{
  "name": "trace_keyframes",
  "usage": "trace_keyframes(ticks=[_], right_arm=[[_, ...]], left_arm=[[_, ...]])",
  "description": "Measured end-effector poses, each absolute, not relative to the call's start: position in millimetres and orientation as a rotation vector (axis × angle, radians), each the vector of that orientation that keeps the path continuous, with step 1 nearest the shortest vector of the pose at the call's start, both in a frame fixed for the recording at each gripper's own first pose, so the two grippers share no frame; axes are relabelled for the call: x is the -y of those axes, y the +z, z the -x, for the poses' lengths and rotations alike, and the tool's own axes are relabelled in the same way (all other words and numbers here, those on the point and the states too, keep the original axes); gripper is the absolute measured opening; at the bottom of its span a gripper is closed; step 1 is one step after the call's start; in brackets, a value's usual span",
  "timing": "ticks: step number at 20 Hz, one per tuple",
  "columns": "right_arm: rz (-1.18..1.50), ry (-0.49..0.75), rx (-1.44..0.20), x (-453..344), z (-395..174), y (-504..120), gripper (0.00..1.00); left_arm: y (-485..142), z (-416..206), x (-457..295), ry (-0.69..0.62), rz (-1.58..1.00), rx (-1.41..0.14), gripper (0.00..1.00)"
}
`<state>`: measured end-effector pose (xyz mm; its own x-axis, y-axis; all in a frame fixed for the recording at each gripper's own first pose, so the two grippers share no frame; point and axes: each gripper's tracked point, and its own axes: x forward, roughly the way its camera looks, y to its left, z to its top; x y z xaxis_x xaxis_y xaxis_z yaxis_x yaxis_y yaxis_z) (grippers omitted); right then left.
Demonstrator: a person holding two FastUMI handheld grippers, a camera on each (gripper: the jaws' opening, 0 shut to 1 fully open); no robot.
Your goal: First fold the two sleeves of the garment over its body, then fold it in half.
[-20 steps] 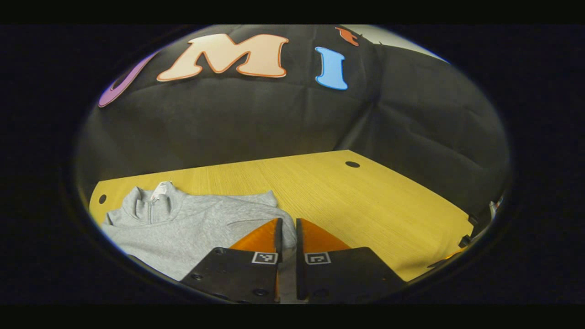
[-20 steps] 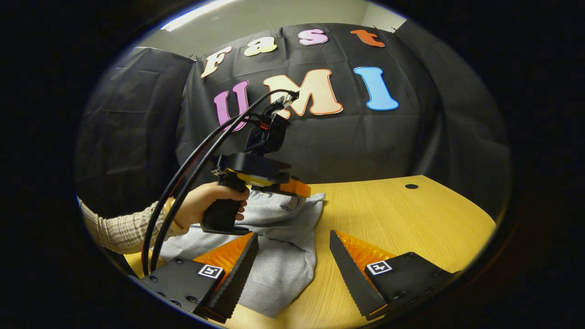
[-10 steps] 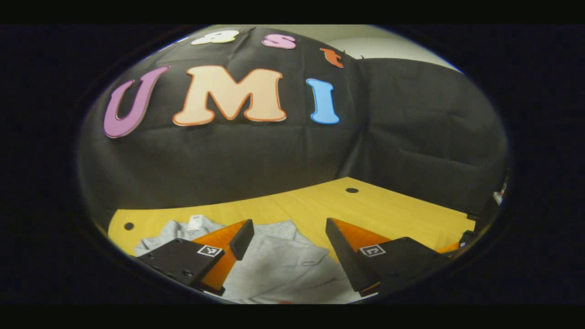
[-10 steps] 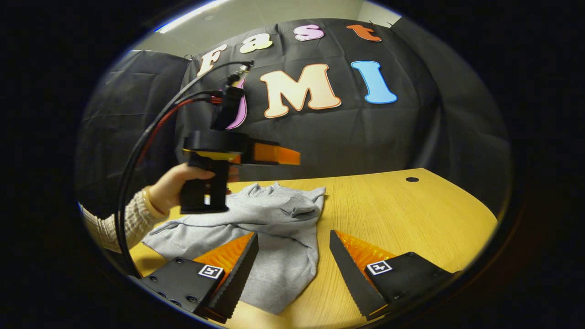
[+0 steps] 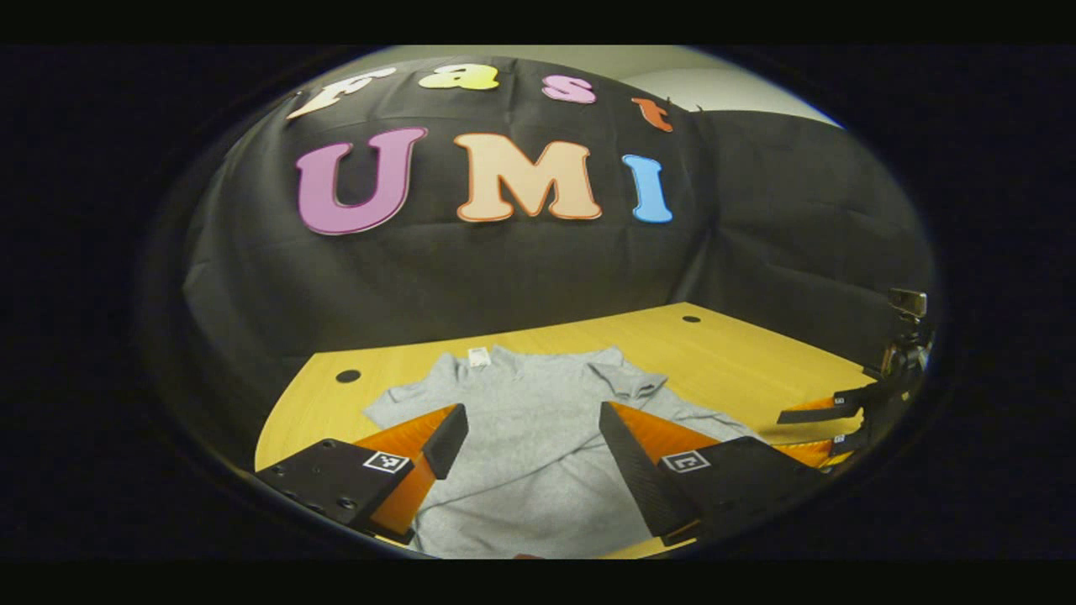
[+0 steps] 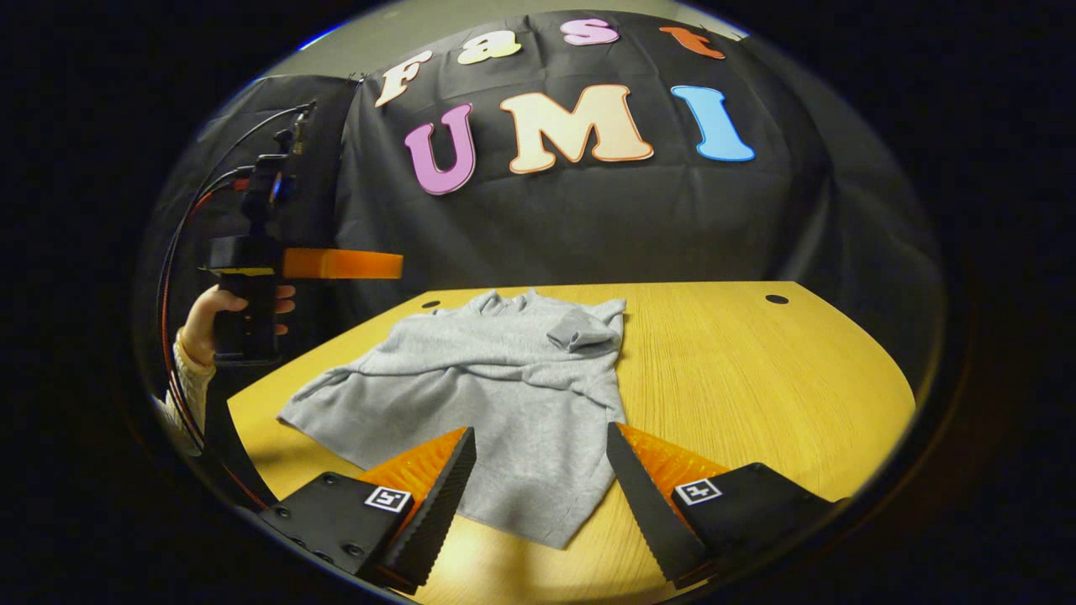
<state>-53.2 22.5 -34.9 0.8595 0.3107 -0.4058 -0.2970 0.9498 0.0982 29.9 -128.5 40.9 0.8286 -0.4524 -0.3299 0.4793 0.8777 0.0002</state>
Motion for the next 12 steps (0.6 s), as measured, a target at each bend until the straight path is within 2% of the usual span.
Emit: trace_keyframes(ticks=[6,11,12], right_arm=[[0.005,0.322,-0.555,-30,68,-66,0.98],[0.050,0.307,-0.612,-29,75,-81,0.98],[0.060,0.305,-0.619,-29,75,-83,0.98]], left_arm=[[-23,23,59,-0.420,-0.081,-0.463,0.91],[-66,56,29,-0.389,-0.082,-0.582,0.96],[-70,60,23,-0.375,-0.085,-0.596,0.94]])
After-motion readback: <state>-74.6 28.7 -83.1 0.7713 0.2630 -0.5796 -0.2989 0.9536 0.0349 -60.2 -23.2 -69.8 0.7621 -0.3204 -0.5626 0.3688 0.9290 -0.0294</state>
